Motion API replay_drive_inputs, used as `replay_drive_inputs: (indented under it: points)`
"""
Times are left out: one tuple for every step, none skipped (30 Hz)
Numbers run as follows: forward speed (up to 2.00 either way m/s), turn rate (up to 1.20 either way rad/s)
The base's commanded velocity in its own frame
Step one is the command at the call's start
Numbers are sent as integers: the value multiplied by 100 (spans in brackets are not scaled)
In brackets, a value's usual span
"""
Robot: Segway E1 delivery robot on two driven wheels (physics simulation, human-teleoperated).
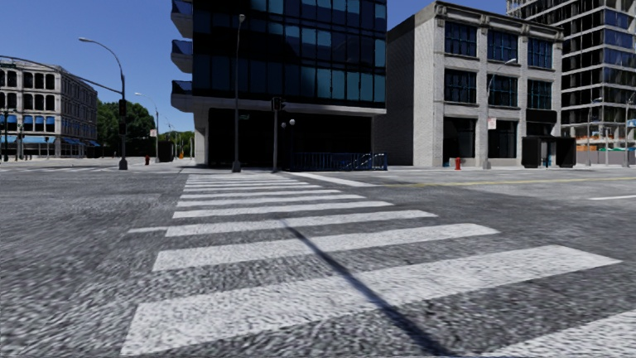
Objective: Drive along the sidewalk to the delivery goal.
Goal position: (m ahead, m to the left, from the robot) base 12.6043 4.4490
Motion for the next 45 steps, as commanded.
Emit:
replay_drive_inputs:
  points:
    - [156, 0]
    - [156, 0]
    - [156, 0]
    - [156, 0]
    - [157, 0]
    - [157, 0]
    - [158, 0]
    - [158, 0]
    - [158, 0]
    - [158, 0]
    - [158, 0]
    - [158, 0]
    - [158, 0]
    - [158, 0]
    - [158, 0]
    - [158, 0]
    - [158, 5]
    - [158, 12]
    - [158, 21]
    - [158, 27]
    - [158, 32]
    - [158, 35]
    - [158, 36]
    - [158, 36]
    - [158, 36]
    - [158, 36]
    - [158, 37]
    - [158, 37]
    - [158, 37]
    - [158, 37]
    - [158, 37]
    - [158, 37]
    - [158, 37]
    - [158, 37]
    - [158, 37]
    - [158, 37]
    - [158, 37]
    - [158, 37]
    - [158, 37]
    - [158, 37]
    - [158, 37]
    - [158, 37]
    - [158, 37]
    - [158, 37]
    - [158, 37]
